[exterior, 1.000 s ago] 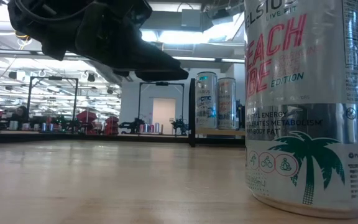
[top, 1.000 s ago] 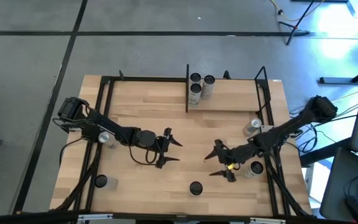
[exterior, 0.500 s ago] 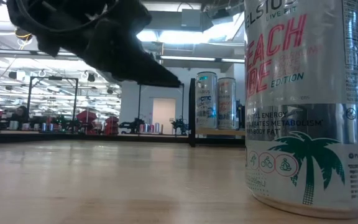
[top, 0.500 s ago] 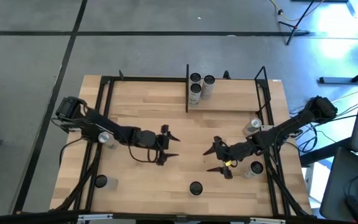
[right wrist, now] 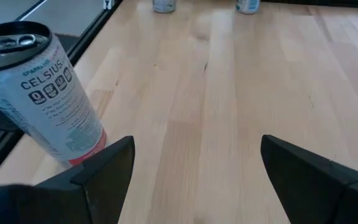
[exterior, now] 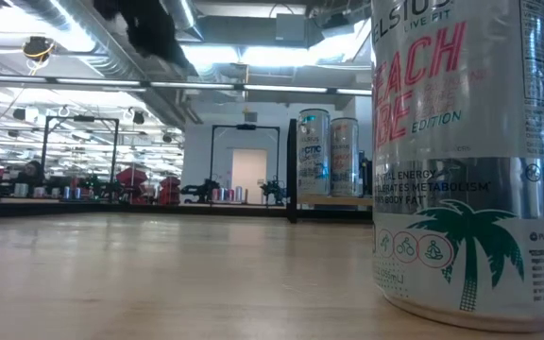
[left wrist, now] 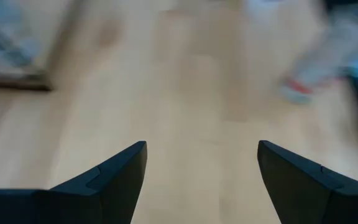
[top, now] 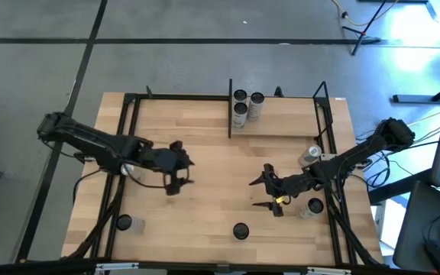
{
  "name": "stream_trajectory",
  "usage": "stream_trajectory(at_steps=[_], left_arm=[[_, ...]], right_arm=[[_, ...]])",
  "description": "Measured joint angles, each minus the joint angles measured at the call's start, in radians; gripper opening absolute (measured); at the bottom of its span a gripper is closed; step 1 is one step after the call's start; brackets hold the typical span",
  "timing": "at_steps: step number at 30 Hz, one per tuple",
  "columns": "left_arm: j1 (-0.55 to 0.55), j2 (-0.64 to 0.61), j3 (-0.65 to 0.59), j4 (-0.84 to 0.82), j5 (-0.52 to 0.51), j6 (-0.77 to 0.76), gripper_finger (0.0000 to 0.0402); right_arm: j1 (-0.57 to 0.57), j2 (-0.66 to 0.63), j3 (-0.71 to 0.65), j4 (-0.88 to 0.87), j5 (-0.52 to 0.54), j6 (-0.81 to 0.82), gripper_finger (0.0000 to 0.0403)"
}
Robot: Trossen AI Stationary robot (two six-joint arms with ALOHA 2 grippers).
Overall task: Place canned beverage on shelf
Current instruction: Put the white-yellow soda can aligned with the other white-yellow soda can on the shelf
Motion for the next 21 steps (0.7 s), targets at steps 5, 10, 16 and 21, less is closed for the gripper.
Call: stream_trajectory(at_steps=[5,10,16,21], left_arm=[[0.0,-0.039,0.002,0.008,0.069,0.038,0.029],[0.025,-0.023,0.002,0.016,0.051,-0.032,0.0297],[0.069,-0.021,0.001,0.014,0.075,-0.082,0.0333],[0.096,-0.023,0.001,0.015,0.069,-0.031,0.0359]], right_arm=[[0.0,0.0,0.0,0.012,0.0,-0.026,0.0333],[0.0,0.0,0.0,0.022,0.006,-0.077,0.0333],[0.0,0.0,0.0,0.023,0.055,-0.144,0.0333],[0.0,0.0,0.0,0.051,0.116,-0.172,0.0333]])
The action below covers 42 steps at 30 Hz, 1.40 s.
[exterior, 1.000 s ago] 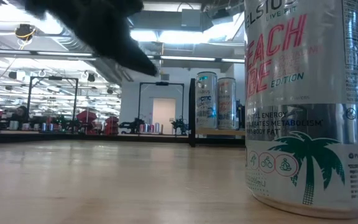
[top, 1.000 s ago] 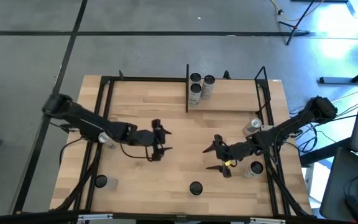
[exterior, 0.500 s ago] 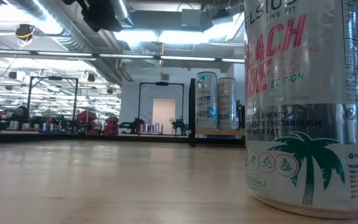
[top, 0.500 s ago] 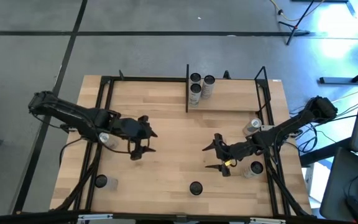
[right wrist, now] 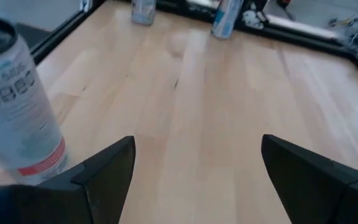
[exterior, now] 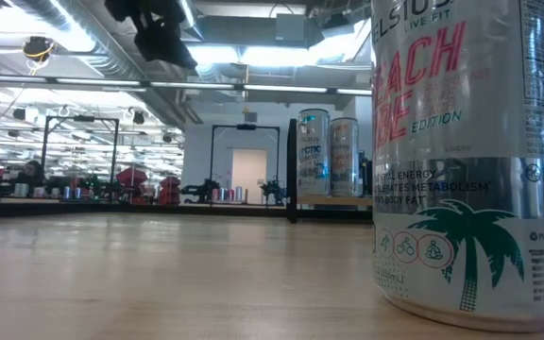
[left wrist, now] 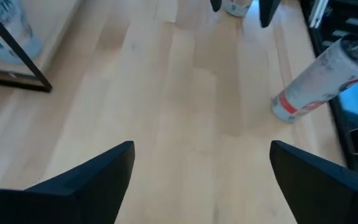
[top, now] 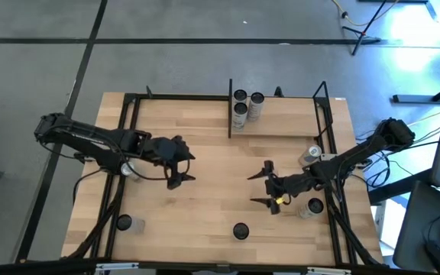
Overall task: Place canned beverage on shelf
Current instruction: Put the white-yellow soda can aligned with the other white-yellow soda can on the shelf
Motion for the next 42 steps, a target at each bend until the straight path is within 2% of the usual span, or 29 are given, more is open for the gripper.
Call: stream_trajectory(at_steps=[4,8,12,17,24,34,38,42], left_arm=[[0.003,0.001,0.0,0.022,-0.017,0.023,0.036],[-0.01,0.001,0.001,0.031,0.044,-0.035,0.0359],[-0.068,0.001,0.067,-0.123,0.042,-0.1,0.0358],[-0.198,0.0,0.16,-0.361,-0.029,-0.269,0.0358],[-0.405,0.001,0.172,-0.601,-0.048,-0.629,0.0358],[-0.737,0.001,0.172,-0.691,-0.048,-1.103,0.0358],[-0.816,0.001,0.172,-0.703,-0.061,-1.179,0.0357],[-0.882,0.002,0.172,-0.702,-0.079,-1.185,0.0357]], right_arm=[[0.0,0.0,0.0,0.046,0.004,-0.011,0.0333],[0.0,0.0,0.0,0.131,0.004,-0.012,0.0333],[0.0,0.0,0.0,0.231,0.001,-0.015,0.0333],[0.0,0.0,0.001,0.328,-0.004,-0.015,0.0333],[0.0,0.039,0.085,0.34,-0.004,-0.067,0.0333],[0.0,0.187,0.268,0.332,-0.004,-0.161,0.0333],[0.001,0.235,0.296,0.33,-0.004,-0.146,0.0333],[0.0,0.265,0.302,0.334,-0.004,-0.115,0.0333]])
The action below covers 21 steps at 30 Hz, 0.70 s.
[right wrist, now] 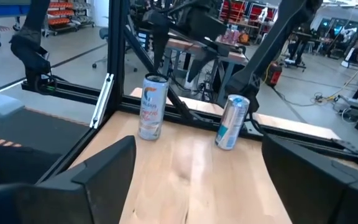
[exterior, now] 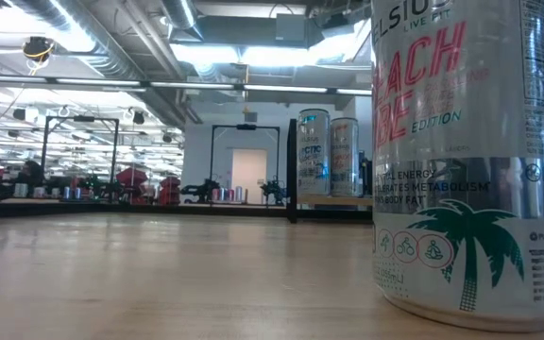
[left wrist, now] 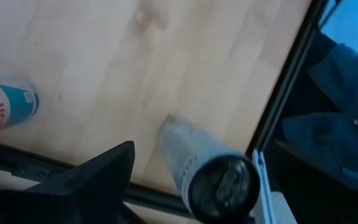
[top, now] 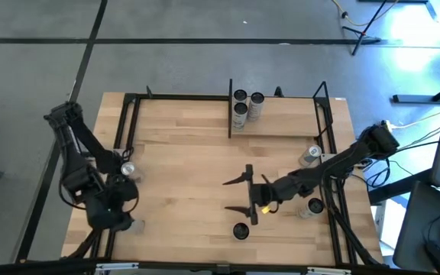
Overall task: Place canned beverage on shelf
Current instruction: Put the white-yellow soda can aligned with the other white-yellow soda can on the shelf
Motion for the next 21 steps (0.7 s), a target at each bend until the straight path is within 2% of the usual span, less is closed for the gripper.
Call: stream_trajectory(at_steps=[11,21], left_arm=[[-0.099,0.09,0.0,0.003,0.015,-0.047,0.0357],[-0.11,0.136,0.003,0.018,0.034,-0.033,0.0357]], right_arm=[[0.0,0.015,0.0,0.003,0.0,0.026,0.0333],[0.0,0.015,0.0,0.001,0.0,0.023,0.0333]])
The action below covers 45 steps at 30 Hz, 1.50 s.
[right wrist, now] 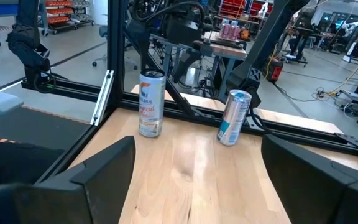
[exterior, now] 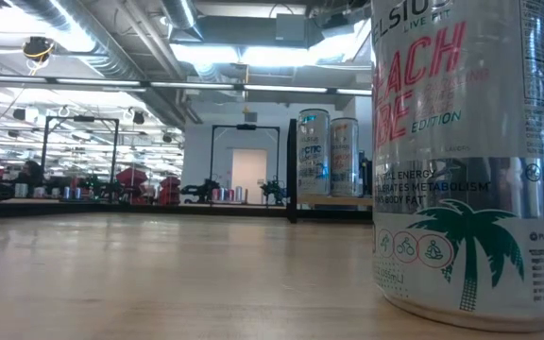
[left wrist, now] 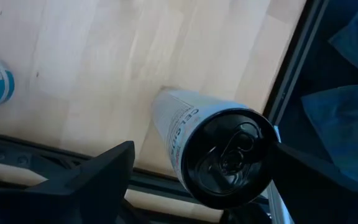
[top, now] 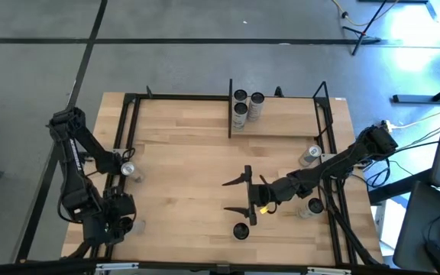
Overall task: Place canned beverage on shelf
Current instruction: Put the white-yellow soda can aligned with the other white-yellow soda can on the shelf
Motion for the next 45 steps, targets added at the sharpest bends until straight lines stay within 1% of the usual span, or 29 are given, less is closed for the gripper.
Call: stream_trajectory(at_steps=[7,15,18,22,34,41,45], left_arm=[[0.015,-0.005,0.0,-0.015,-0.008,0.044,0.0357],[0.024,-0.069,-0.003,-0.02,-0.021,0.048,0.0357],[0.018,-0.081,-0.003,0.012,-0.032,0.047,0.0357],[-0.001,-0.063,-0.003,0.069,-0.035,0.072,0.0357],[-0.002,0.035,-0.003,0.03,0.0,0.099,0.0357],[0.019,0.048,-0.003,0.012,0.001,0.072,0.0357],[0.042,0.048,-0.003,0.014,-0.001,0.089,0.0341]], right_arm=[[0.0,0.0,0.0,0.0,0.0,0.0,0.0333],[0.0,0.0,0.0,0.0,0.0,-0.001,0.0333],[0.0,0.0,0.0,-0.001,0.0,0.0,0.0333],[0.0,0.003,0.0,-0.006,0.0,0.001,0.0333],[0.0,0.013,-0.001,0.003,0.0,0.001,0.0333],[0.0,0.013,-0.001,0.001,0.0,0.0,0.0333],[0.0,0.013,-0.001,-0.001,0.003,0.001,0.0333]])
